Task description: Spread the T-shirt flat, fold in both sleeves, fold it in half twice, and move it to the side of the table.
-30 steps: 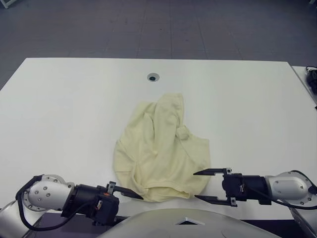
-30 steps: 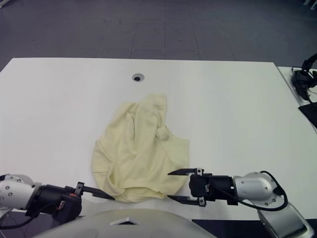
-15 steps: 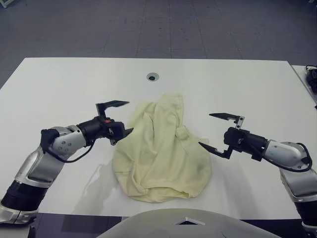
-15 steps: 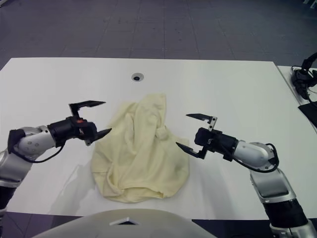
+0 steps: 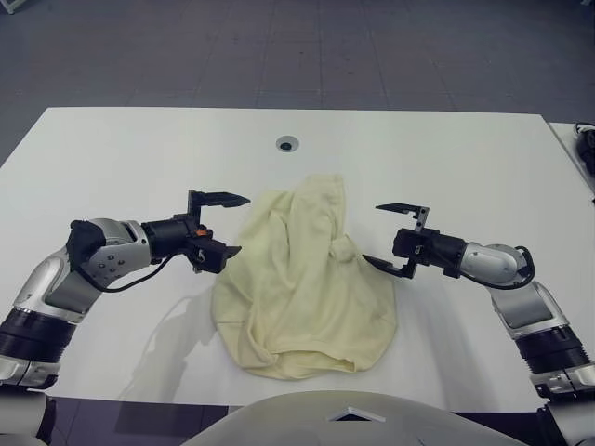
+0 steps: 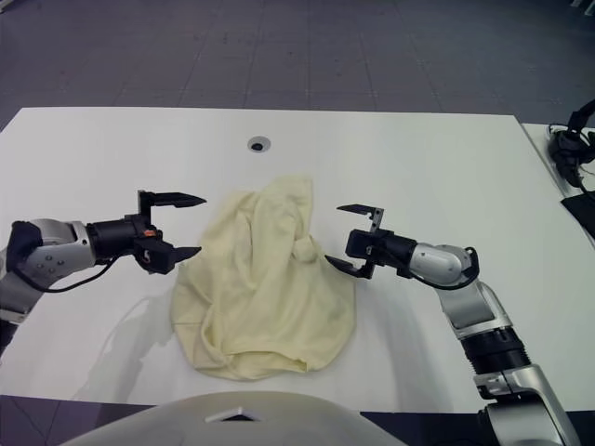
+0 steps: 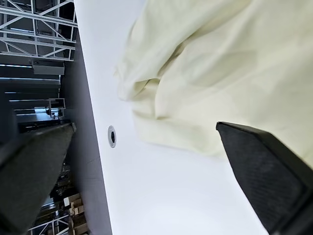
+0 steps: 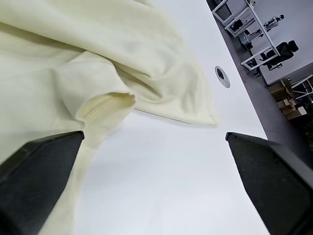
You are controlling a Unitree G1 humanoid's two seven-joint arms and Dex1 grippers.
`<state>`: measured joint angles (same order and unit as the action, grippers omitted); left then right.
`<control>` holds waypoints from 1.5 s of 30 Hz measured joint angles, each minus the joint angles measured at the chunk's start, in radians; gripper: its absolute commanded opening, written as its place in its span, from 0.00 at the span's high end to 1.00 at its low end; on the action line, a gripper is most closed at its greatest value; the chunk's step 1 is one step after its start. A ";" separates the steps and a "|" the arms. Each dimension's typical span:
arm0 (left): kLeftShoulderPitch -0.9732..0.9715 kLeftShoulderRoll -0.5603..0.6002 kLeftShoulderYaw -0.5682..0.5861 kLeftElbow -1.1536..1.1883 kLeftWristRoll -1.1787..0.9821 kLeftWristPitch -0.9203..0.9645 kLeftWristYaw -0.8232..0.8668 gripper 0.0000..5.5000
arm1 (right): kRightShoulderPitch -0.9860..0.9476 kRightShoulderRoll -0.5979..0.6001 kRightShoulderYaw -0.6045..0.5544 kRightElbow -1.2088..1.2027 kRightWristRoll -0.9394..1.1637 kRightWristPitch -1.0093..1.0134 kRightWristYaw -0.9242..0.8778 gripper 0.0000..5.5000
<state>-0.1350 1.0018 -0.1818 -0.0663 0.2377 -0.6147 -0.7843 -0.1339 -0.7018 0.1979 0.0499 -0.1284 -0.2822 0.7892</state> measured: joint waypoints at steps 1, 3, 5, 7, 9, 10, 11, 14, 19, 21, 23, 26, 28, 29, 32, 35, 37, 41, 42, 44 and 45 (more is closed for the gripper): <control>0.025 0.017 0.004 -0.015 -0.030 0.009 -0.025 0.02 | 0.000 -0.002 0.001 0.007 -0.002 -0.001 0.002 0.02; 0.060 0.046 0.021 -0.068 -0.089 0.047 -0.070 0.02 | 0.000 -0.009 0.001 0.009 -0.002 -0.003 0.012 0.02; 0.062 0.065 0.043 -0.112 -0.148 0.096 -0.106 0.02 | 0.005 -0.014 0.003 0.009 -0.004 -0.007 0.022 0.02; 0.059 0.073 0.057 -0.119 -0.172 0.129 -0.131 0.02 | 0.015 -0.018 0.010 0.011 -0.011 -0.011 0.022 0.02; 0.058 0.074 0.058 -0.126 -0.197 0.162 -0.155 0.02 | 0.018 -0.018 0.012 0.011 -0.019 -0.019 0.021 0.02; 0.058 0.074 0.058 -0.132 -0.205 0.174 -0.169 0.02 | 0.019 -0.018 0.013 0.010 -0.022 -0.023 0.020 0.02; 0.058 0.077 0.058 -0.142 -0.209 0.188 -0.184 0.02 | 0.022 -0.019 0.013 0.008 -0.024 -0.027 0.019 0.02; 0.072 0.088 0.060 -0.156 -0.213 0.213 -0.219 0.02 | 0.034 -0.019 0.013 -0.002 -0.024 -0.032 0.016 0.02; 0.099 0.111 0.061 -0.175 -0.220 0.243 -0.259 0.02 | 0.054 -0.019 0.010 -0.018 -0.022 -0.034 0.005 0.02; 0.082 0.105 0.059 -0.170 -0.218 0.240 -0.259 0.02 | 0.063 -0.019 0.010 -0.027 -0.022 -0.033 -0.001 0.02; 0.068 0.092 0.054 -0.158 -0.208 0.239 -0.259 0.02 | 0.068 -0.019 0.010 -0.032 -0.022 -0.034 -0.004 0.02; 0.063 0.076 0.032 -0.142 -0.185 0.233 -0.264 0.06 | 0.071 -0.019 0.010 -0.033 -0.022 -0.034 -0.007 0.02; 0.068 0.076 0.015 -0.128 -0.150 0.222 -0.264 0.11 | 0.074 -0.019 0.010 -0.036 -0.021 -0.034 -0.010 0.02; 0.075 0.074 0.010 -0.122 -0.141 0.219 -0.264 0.14 | 0.076 -0.019 0.010 -0.038 -0.021 -0.033 -0.010 0.02; 0.083 0.070 -0.006 -0.105 -0.119 0.201 -0.263 0.23 | 0.082 -0.019 0.010 -0.045 -0.021 -0.032 -0.011 0.02; 0.083 0.067 -0.008 -0.091 -0.104 0.188 -0.261 0.32 | 0.085 -0.019 0.010 -0.049 -0.020 -0.032 -0.011 0.02; 0.082 0.066 -0.009 -0.079 -0.100 0.183 -0.259 0.39 | 0.085 -0.019 0.010 -0.049 -0.020 -0.033 -0.012 0.02; 0.077 0.062 -0.013 -0.060 -0.083 0.175 -0.258 0.51 | 0.088 -0.019 0.009 -0.049 -0.017 -0.032 -0.015 0.02; 0.076 0.057 -0.018 -0.055 -0.080 0.173 -0.255 0.56 | 0.088 -0.019 0.009 -0.049 -0.016 -0.032 -0.016 0.02; 0.074 0.039 -0.030 -0.045 -0.075 0.164 -0.254 0.62 | 0.089 -0.019 0.009 -0.049 -0.015 -0.032 -0.016 0.02; 0.074 0.035 -0.033 -0.045 -0.075 0.161 -0.254 0.65 | 0.090 -0.019 0.010 -0.049 -0.012 -0.031 -0.016 0.02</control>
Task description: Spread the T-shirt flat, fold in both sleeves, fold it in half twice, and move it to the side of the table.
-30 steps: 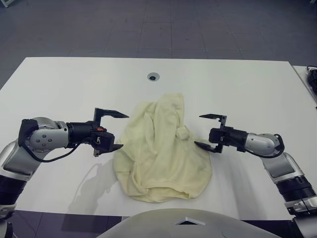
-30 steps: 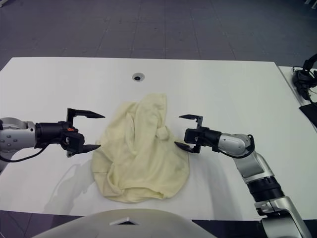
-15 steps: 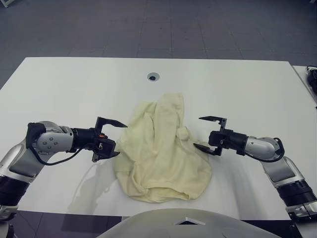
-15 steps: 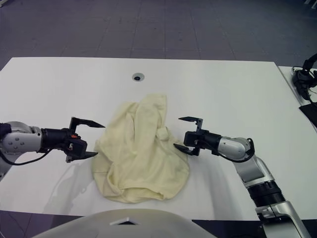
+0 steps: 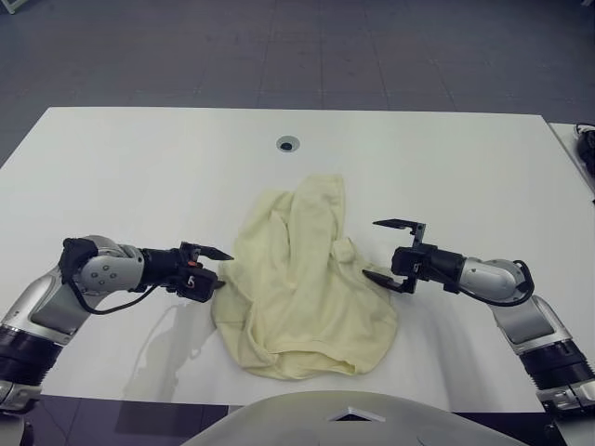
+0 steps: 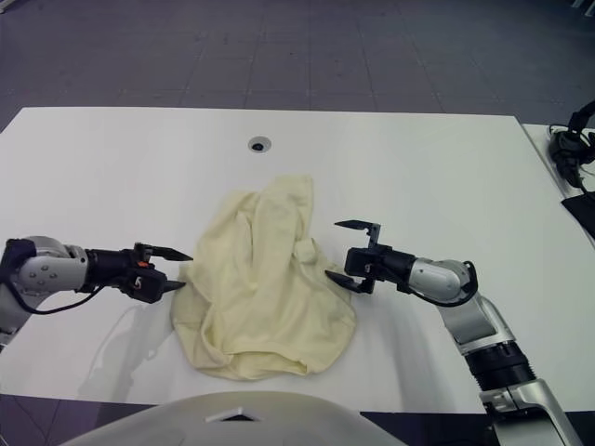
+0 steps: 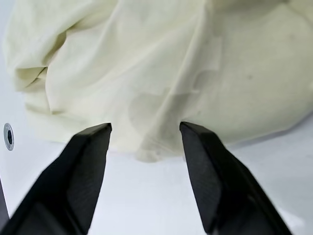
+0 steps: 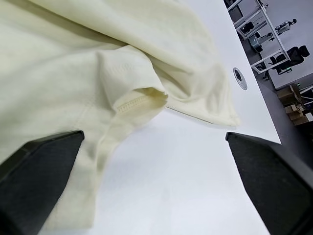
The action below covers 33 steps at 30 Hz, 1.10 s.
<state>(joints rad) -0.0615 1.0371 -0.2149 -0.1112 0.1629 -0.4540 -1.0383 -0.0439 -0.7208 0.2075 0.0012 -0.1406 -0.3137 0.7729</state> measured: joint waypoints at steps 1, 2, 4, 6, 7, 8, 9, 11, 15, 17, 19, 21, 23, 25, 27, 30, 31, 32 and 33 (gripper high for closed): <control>0.000 0.000 -0.001 0.000 0.000 -0.001 0.000 0.66 | 0.001 0.000 0.000 0.000 0.001 0.000 0.000 0.02; 0.000 0.000 -0.003 0.002 0.000 -0.003 0.000 0.70 | 0.001 0.000 0.000 0.000 0.001 0.000 0.000 0.02; 0.000 -0.002 -0.011 0.016 0.012 -0.009 0.001 0.75 | 0.001 0.000 0.000 0.000 0.003 0.000 0.000 0.02; 0.000 -0.004 -0.021 0.026 0.021 -0.015 0.001 0.80 | 0.002 0.000 0.001 0.000 0.004 0.000 0.000 0.02; 0.000 -0.004 -0.023 0.028 0.022 -0.015 0.001 0.84 | 0.002 0.000 0.001 0.000 0.004 0.000 0.000 0.02; 0.000 -0.005 -0.028 0.029 0.023 -0.016 0.001 0.87 | 0.002 0.000 0.001 0.000 0.004 0.000 0.001 0.02; 0.001 -0.007 -0.032 0.030 0.029 -0.017 0.001 0.89 | 0.002 0.000 0.001 0.000 0.004 0.000 0.001 0.02; 0.002 -0.007 -0.036 0.030 0.032 -0.020 0.001 0.96 | 0.002 0.000 0.001 0.000 0.005 0.000 0.001 0.02; 0.003 -0.007 -0.036 0.032 0.032 -0.025 0.002 1.00 | 0.006 0.000 0.001 -0.001 0.006 -0.005 0.000 0.02; 0.003 -0.007 -0.036 0.037 0.033 -0.029 0.003 1.00 | 0.006 0.000 0.000 -0.001 0.006 -0.005 0.000 0.02; 0.003 -0.007 -0.036 0.038 0.033 -0.035 0.004 1.00 | 0.007 0.000 0.000 -0.001 0.006 -0.005 0.000 0.02; 0.004 -0.007 -0.036 0.038 0.033 -0.040 0.005 1.00 | 0.007 0.000 0.001 -0.001 0.006 -0.005 -0.001 0.02; 0.004 -0.007 -0.036 0.039 0.033 -0.042 0.005 1.00 | 0.007 0.000 0.001 -0.002 0.006 -0.005 -0.001 0.02; 0.008 -0.007 -0.035 0.039 0.033 -0.044 0.008 1.00 | 0.007 0.000 0.001 -0.002 0.006 -0.005 -0.002 0.02; 0.015 -0.007 -0.033 0.039 0.031 -0.045 0.018 1.00 | 0.008 0.000 0.001 -0.002 0.006 -0.007 -0.003 0.02; 0.030 -0.001 -0.006 0.036 0.018 -0.044 0.026 1.00 | 0.012 0.000 0.001 -0.002 0.006 -0.012 -0.003 0.05; 0.035 0.003 0.012 0.035 0.007 -0.044 0.029 1.00 | 0.015 0.000 0.000 -0.002 0.006 -0.014 -0.004 0.08; 0.040 0.008 0.033 0.033 -0.004 -0.044 0.034 1.00 | 0.019 -0.001 0.000 -0.003 0.006 -0.015 -0.004 0.10; 0.051 0.017 0.060 0.031 -0.011 -0.045 0.041 1.00 | 0.023 -0.002 0.000 -0.003 0.006 -0.015 -0.003 0.14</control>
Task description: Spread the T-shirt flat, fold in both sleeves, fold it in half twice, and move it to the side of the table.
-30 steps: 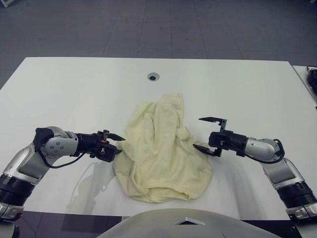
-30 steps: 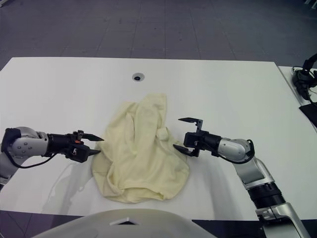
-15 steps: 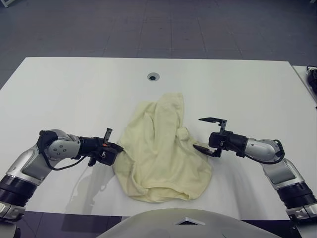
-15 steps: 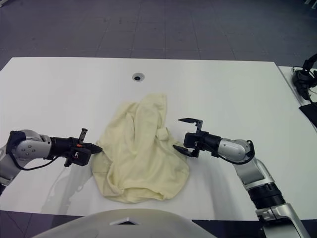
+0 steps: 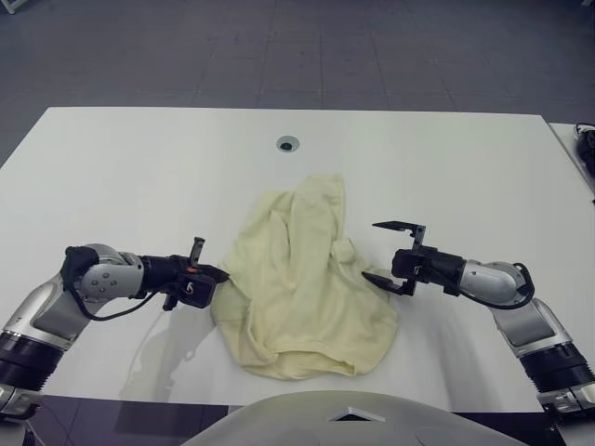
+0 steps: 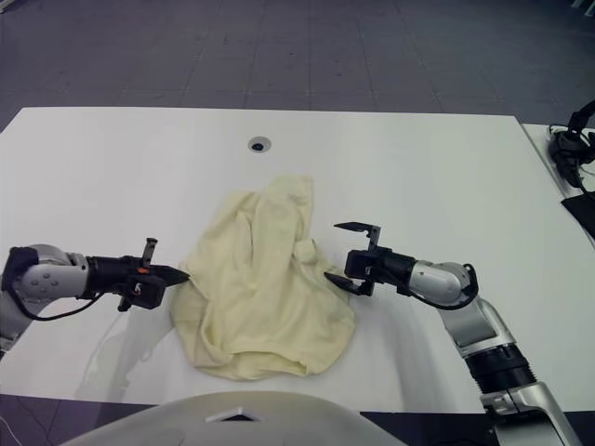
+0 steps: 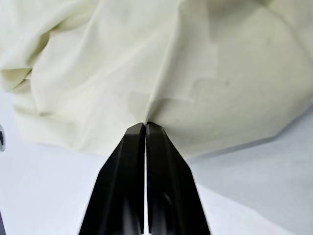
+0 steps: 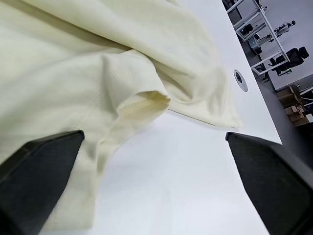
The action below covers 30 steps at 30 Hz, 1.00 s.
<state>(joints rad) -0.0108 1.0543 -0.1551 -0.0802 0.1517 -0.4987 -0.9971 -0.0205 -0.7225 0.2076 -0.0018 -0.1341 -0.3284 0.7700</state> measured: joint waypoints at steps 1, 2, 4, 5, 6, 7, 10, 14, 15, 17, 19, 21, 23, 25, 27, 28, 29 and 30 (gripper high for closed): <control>0.006 0.006 0.014 0.000 -0.001 0.000 0.003 1.00 | 0.002 -0.001 0.000 0.000 0.000 0.000 0.001 0.17; 0.023 0.018 0.043 -0.004 -0.018 0.001 0.007 1.00 | 0.004 -0.007 0.001 -0.001 0.001 -0.001 0.006 0.20; 0.053 0.030 0.111 -0.015 -0.042 0.002 0.025 1.00 | 0.008 -0.038 -0.001 -0.002 -0.001 -0.001 0.019 0.26; 0.072 0.035 0.141 -0.019 -0.053 0.002 0.031 1.00 | 0.010 -0.061 -0.001 -0.008 -0.001 0.000 0.032 0.23; 0.089 0.039 0.160 -0.023 -0.058 0.001 0.034 1.00 | 0.013 -0.077 -0.002 -0.015 -0.001 0.004 0.044 0.22; 0.113 0.046 0.183 -0.028 -0.059 0.001 0.037 1.00 | 0.019 -0.102 -0.006 -0.025 -0.001 0.009 0.056 0.21; 0.191 0.058 0.253 -0.066 -0.071 0.000 0.044 1.00 | 0.040 -0.168 -0.026 -0.059 0.001 0.024 0.084 0.12; 0.291 0.056 0.332 -0.125 -0.078 0.001 0.060 1.00 | 0.094 -0.233 -0.077 -0.092 0.018 0.051 0.092 0.03; 0.307 0.055 0.346 -0.136 -0.078 0.001 0.063 1.00 | 0.112 -0.248 -0.093 -0.100 0.022 0.057 0.093 0.02; 0.347 0.054 0.377 -0.158 -0.076 0.001 0.069 1.00 | 0.157 -0.283 -0.130 -0.118 0.035 0.070 0.094 0.02; 0.396 0.046 0.403 -0.194 -0.068 0.001 0.071 1.00 | 0.206 -0.313 -0.164 -0.138 0.049 0.086 0.102 0.02; 0.447 0.029 0.409 -0.227 -0.054 0.004 0.071 1.00 | 0.253 -0.339 -0.196 -0.160 0.057 0.093 0.113 0.02; 0.524 0.016 0.423 -0.269 -0.034 0.006 0.069 1.00 | 0.324 -0.372 -0.238 -0.191 0.076 0.100 0.130 0.02; 0.586 0.003 0.452 -0.288 -0.015 0.006 0.068 1.00 | 0.391 -0.395 -0.280 -0.212 0.092 0.106 0.143 0.02; 0.630 -0.016 0.475 -0.292 0.001 0.005 0.069 1.00 | 0.443 -0.408 -0.312 -0.227 0.098 0.107 0.155 0.02; 0.659 -0.022 0.491 -0.297 0.010 0.005 0.069 1.00 | 0.471 -0.412 -0.327 -0.237 0.099 0.109 0.159 0.02; 0.684 -0.030 0.503 -0.305 0.021 0.005 0.070 1.00 | 0.488 -0.412 -0.335 -0.248 0.101 0.114 0.159 0.02; 0.700 -0.041 0.509 -0.312 0.027 0.004 0.072 1.00 | 0.499 -0.412 -0.337 -0.259 0.102 0.118 0.159 0.02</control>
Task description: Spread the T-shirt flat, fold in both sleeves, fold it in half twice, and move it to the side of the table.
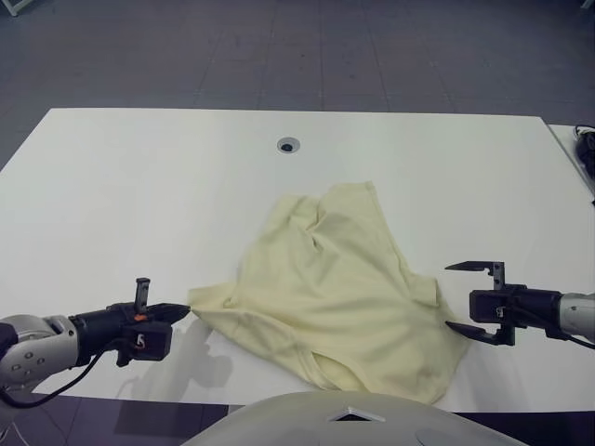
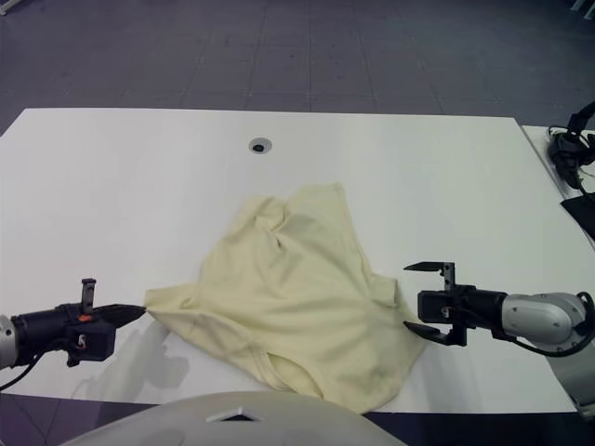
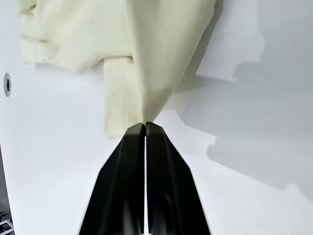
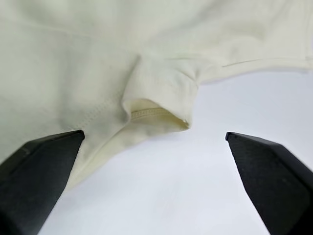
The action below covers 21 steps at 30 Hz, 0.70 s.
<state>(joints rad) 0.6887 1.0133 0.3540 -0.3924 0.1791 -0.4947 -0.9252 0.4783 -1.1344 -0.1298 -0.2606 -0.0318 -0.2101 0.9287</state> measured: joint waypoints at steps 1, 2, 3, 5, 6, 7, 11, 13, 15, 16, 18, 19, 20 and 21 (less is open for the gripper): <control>0.014 -0.013 0.005 -0.009 0.015 -0.002 0.003 1.00 | 0.012 0.000 -0.001 -0.015 0.000 0.002 0.000 0.02; 0.021 -0.016 0.006 -0.012 0.020 -0.002 0.005 1.00 | 0.017 0.001 0.000 -0.021 0.000 0.003 0.000 0.02; 0.031 -0.020 0.010 -0.016 0.027 -0.003 0.006 1.00 | 0.023 0.001 0.001 -0.030 0.000 0.005 0.000 0.02; 0.054 -0.027 0.019 -0.018 0.035 -0.004 0.007 1.00 | 0.026 0.005 0.006 -0.036 0.000 0.006 0.000 0.02; 0.065 -0.031 0.021 -0.018 0.036 -0.004 0.007 1.00 | 0.024 0.006 0.007 -0.035 0.000 0.006 0.000 0.02; 0.075 -0.035 0.022 -0.017 0.043 -0.005 0.007 1.00 | 0.019 0.008 0.011 -0.032 0.000 0.006 0.000 0.02; 0.113 -0.041 0.023 -0.001 0.075 -0.006 0.006 1.00 | -0.002 0.011 0.023 -0.016 -0.001 0.004 0.002 0.02; 0.129 -0.041 0.023 0.005 0.087 -0.007 0.004 1.00 | -0.006 0.013 0.023 -0.011 -0.001 0.004 0.001 0.02; 0.137 -0.041 0.024 0.008 0.105 -0.012 0.005 1.00 | -0.011 0.016 0.026 -0.005 -0.001 0.003 0.001 0.02; 0.137 -0.041 0.024 0.016 0.114 -0.014 0.006 1.00 | -0.014 0.019 0.028 -0.001 -0.001 0.003 0.001 0.02; 0.134 -0.040 0.025 0.033 0.145 -0.019 0.009 1.00 | -0.026 0.023 0.034 0.007 -0.001 0.001 0.001 0.02; 0.135 -0.040 0.025 0.035 0.150 -0.020 0.009 1.00 | -0.029 0.024 0.036 0.009 -0.001 0.001 0.001 0.02; 0.141 -0.040 0.025 0.039 0.154 -0.021 0.008 1.00 | -0.034 0.025 0.042 0.013 -0.002 0.001 0.001 0.02; 0.145 -0.040 0.027 0.040 0.159 -0.024 0.009 1.00 | -0.036 0.025 0.044 0.015 -0.002 0.001 0.001 0.02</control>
<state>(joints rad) 0.8338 0.9728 0.3807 -0.3523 0.3378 -0.5185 -0.9167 0.4420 -1.1095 -0.0858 -0.2461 -0.0342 -0.2087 0.9300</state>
